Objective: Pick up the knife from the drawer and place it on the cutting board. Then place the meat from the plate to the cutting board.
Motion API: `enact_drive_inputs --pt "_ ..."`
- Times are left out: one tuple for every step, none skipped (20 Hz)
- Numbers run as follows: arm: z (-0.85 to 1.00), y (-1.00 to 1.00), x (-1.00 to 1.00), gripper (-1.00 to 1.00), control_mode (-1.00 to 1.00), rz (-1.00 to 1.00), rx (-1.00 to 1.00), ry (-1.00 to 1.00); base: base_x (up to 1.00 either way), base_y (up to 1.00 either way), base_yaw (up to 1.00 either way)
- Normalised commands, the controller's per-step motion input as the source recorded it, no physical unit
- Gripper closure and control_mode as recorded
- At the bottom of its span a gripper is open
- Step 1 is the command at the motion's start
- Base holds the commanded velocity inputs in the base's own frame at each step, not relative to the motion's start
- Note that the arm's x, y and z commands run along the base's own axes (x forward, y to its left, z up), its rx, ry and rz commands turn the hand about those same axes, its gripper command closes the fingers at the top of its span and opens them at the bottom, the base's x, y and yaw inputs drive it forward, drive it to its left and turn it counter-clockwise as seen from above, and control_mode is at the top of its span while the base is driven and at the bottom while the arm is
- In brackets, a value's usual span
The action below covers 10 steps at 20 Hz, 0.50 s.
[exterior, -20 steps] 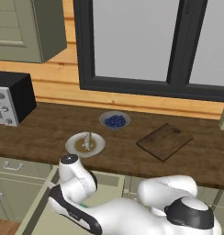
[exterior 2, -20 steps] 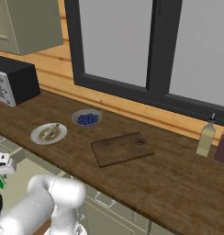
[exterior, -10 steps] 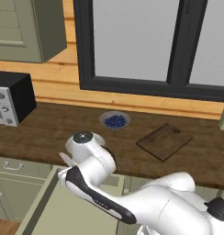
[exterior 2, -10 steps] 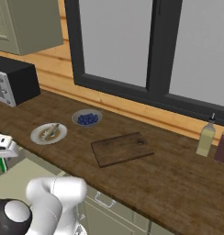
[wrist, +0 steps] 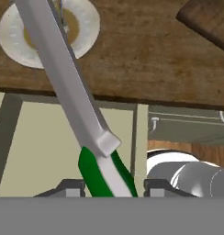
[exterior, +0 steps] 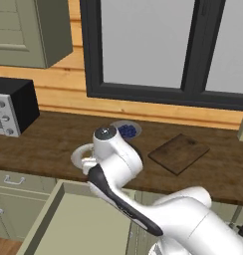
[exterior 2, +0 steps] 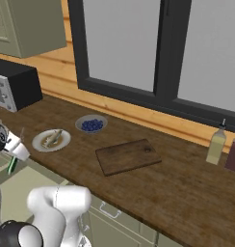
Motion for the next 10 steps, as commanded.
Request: enact_drive_inputs --pt "0.06 -0.84 0.54 1.00 -1.00 -0.52 0.00 0.00 0.00 0.00 0.00" --pt "0.01 -0.86 0.62 1.00 -1.00 -0.50 0.00 0.00 0.00 0.00 0.00" --pt "0.00 -0.88 0.69 1.00 -1.00 -0.47 0.00 0.00 0.00 0.00 0.00" --pt "0.00 -0.89 0.72 1.00 -1.00 -0.44 0.00 0.00 0.00 0.00 0.00" --pt "0.00 -0.93 0.73 1.00 -1.00 -0.43 0.00 0.00 0.00 0.00 0.00" --pt "0.00 -0.96 0.70 1.00 -1.00 -0.43 0.00 0.01 0.00 0.00 0.00" --pt "0.00 -0.96 0.64 1.00 -1.00 -0.43 0.00 0.00 0.00 0.00 0.00" --pt "0.00 -0.96 0.57 1.00 -1.00 -0.43 0.00 0.00 0.00 0.00 0.00" --pt "0.00 -0.88 0.52 1.00 -1.00 -0.44 0.00 0.00 0.00 0.00 0.00" --pt "0.00 -0.81 0.46 1.00 -1.00 -0.42 0.00 0.00 0.00 0.00 0.00"
